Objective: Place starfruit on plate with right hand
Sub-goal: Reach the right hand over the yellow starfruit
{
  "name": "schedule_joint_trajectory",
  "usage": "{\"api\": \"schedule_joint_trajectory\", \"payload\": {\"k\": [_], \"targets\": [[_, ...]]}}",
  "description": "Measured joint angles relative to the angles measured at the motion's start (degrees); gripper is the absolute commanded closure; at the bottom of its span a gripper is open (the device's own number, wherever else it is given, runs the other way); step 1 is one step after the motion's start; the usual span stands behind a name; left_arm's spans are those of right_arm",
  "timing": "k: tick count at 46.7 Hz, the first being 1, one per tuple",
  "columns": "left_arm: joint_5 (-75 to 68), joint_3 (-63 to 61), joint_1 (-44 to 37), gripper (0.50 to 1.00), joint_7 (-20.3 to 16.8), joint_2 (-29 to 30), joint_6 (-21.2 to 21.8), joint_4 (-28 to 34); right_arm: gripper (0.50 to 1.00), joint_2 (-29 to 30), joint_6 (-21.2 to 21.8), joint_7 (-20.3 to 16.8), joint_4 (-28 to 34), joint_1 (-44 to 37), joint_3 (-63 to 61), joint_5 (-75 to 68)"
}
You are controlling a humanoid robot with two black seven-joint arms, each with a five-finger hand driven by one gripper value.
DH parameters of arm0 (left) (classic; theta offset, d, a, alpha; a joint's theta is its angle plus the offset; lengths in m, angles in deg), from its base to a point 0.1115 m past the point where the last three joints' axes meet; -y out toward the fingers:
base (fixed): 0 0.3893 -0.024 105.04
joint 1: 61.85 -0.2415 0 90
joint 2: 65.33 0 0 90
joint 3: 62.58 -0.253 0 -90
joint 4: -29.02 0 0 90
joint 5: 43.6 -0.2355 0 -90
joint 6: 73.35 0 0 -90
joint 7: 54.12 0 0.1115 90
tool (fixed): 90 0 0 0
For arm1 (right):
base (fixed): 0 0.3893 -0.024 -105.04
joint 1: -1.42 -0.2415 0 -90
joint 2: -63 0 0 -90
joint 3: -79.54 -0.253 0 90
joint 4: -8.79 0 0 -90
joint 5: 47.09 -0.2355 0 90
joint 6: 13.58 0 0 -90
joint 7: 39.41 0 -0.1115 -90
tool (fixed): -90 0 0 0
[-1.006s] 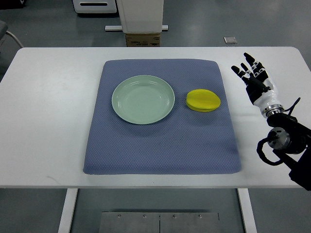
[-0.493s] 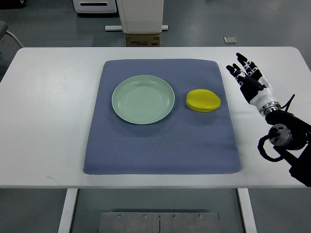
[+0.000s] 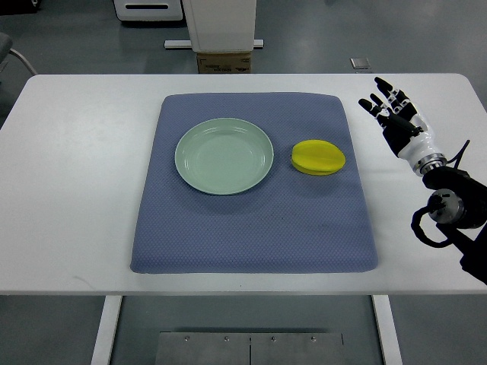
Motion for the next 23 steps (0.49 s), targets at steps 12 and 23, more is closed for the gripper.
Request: {"api": "schedule_joint_trajectory", "payload": {"k": [12,23], "targets": [[0.0,0.0,0.0,0.5,0.0,0.0,0.0,0.0,0.5,1.0,-0.4,-0.6,-3.3,-2.2,0.6,-0.1],[0.0,0.0,0.0,0.5,0.0,0.0,0.0,0.0,0.5,-0.5,-0.5,-0.3,-1.4,-6.5,12.1,0.1]]}}
